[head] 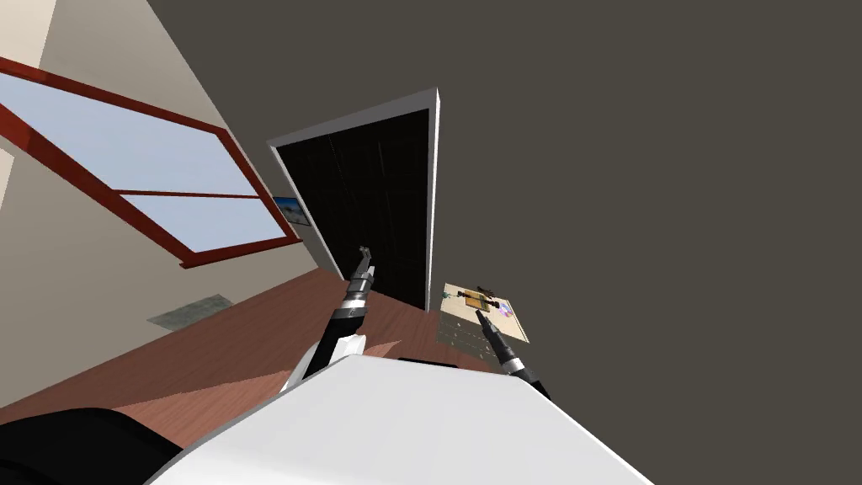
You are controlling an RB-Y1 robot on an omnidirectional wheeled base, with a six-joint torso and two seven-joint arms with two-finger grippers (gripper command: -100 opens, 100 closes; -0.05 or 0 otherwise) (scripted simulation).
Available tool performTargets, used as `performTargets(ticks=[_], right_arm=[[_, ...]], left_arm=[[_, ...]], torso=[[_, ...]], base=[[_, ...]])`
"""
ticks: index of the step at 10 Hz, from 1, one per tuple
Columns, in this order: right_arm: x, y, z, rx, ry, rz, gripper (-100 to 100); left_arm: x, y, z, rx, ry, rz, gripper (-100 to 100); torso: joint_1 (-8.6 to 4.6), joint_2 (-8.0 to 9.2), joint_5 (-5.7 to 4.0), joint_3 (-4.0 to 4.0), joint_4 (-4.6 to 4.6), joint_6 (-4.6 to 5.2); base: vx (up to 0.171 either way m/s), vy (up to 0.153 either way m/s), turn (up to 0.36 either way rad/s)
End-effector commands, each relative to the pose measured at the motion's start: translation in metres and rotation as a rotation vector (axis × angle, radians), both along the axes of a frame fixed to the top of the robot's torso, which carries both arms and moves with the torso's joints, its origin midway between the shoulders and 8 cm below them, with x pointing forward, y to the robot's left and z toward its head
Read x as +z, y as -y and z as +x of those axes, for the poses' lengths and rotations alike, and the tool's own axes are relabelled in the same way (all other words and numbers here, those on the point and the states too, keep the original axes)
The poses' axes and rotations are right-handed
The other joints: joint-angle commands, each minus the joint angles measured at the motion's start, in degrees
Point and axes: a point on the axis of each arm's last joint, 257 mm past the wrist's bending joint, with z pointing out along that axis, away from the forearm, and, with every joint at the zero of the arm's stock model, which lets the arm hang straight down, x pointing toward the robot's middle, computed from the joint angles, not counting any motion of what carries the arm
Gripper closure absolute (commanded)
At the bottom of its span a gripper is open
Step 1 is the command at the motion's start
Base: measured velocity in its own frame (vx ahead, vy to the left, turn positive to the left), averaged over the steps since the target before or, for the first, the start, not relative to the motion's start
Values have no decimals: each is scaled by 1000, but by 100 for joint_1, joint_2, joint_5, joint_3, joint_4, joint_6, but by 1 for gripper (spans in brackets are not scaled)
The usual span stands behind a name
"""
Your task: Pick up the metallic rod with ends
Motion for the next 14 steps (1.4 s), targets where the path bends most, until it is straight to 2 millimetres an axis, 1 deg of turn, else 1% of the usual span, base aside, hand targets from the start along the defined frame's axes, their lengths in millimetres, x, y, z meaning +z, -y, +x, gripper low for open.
performTargets(ticks=[1,3,4,5,6,7,8,9,10,11,12,13,14], right_arm=[[-9,1,-2,0,-17,-9,-100],[-9,1,-2,0,-17,-9,-100],[-41,11,-18,11,-91,-72,-100],[-64,20,-34,25,-150,-129,-100],[-72,22,-38,23,-168,-137,-100],[-99,35,-58,40,-236,-201,-100],[-103,36,-60,37,-245,-202,-100],[-103,36,-60,37,-245,-202,-100],[-103,36,-60,37,-245,-202,-100],[-103,36,-60,37,-245,-202,-100],[-128,50,-83,56,-316,-268,-100],[-130,51,-84,55,-321,-268,-100],[-150,65,-106,77,-382,-333,-100]], left_arm=[[0,0,0,0,0,0,0],[0,0,0,0,0,0,0],[0,0,0,0,0,0,0],[0,0,0,0,0,0,0],[0,0,0,0,0,0,0],[0,0,0,0,0,0,0],[0,0,0,0,0,0,0],[-1,0,0,1,-1,0,0],[0,0,0,0,0,0,0],[0,0,0,0,0,0,0],[0,0,0,1,-1,1,0],[0,0,0,0,0,0,0],[0,0,0,1,-1,0,0]], torso=[[0,0,0,0,0,0],[-37,-33,-8,-16,-4,-1],[-45,-38,-8,-23,-9,2],[-69,2,-14,-1,-1,-3],[-67,18,-14,10,3,1],[-46,15,-11,9,4,1],[-31,4,-6,3,1,-1],[92,-42,4,-19,-5,20],[85,-38,22,-21,-8,0],[-42,-8,-7,-4,-1,2],[-83,-8,-20,-2,1,7],[-81,-17,-20,-8,-1,0],[-55,-27,-17,-13,-4,7]], base=[[-19,-16,206],[87,-69,136],[-76,-141,323],[-89,-121,414],[-69,-53,254],[-33,-8,380],[98,272,-219],[47,294,-91],[-84,-170,384],[-51,-219,82],[-8,-167,377],[7,-90,186],[20,-22,250]])
